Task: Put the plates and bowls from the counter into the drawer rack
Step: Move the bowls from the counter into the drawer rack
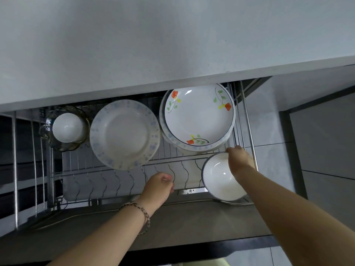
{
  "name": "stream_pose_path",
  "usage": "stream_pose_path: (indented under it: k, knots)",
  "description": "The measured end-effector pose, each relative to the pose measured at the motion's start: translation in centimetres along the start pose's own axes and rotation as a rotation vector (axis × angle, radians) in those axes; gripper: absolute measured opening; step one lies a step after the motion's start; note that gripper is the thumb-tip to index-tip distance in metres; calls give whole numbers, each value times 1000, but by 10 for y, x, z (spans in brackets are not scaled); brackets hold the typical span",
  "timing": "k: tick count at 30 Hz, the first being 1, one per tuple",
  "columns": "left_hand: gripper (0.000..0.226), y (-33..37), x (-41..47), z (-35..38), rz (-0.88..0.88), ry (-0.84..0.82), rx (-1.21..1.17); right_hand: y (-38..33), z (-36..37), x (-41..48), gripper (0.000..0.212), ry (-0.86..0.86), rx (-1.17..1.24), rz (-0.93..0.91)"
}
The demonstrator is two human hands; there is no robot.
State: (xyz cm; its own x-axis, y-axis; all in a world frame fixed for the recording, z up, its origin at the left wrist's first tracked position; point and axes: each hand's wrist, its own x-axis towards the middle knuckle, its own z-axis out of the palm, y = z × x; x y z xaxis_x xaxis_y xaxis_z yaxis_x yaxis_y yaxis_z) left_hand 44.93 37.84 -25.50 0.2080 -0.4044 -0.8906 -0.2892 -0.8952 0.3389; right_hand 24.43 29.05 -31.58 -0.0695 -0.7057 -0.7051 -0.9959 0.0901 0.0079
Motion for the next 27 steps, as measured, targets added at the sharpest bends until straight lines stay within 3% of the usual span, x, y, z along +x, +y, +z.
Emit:
stream_pose_path:
  k: [6,11,14,20,23,27]
  knots:
    - [24,8,4,-19,-26,9,-30,-1,-7,-20,46,57,-241,-152]
    - [24,30,-14,-58,81,34,11,-36,-56,-51,36,-110,-275,-260]
    - [20,50,-34,-101,141,84,-90,-80,-105,-73,34,-143,-162,-327]
    - [20,87,-62,-222,329,254,-248,-206,-207,-107,31,-8,111,-515]
    - [23,100,-66,-288,401,324,-241,-274,-241,-105,31,36,345,-498]
    - [20,110,-58,-360,433,328,-238,-366,-277,-91,39,-39,854,-353]
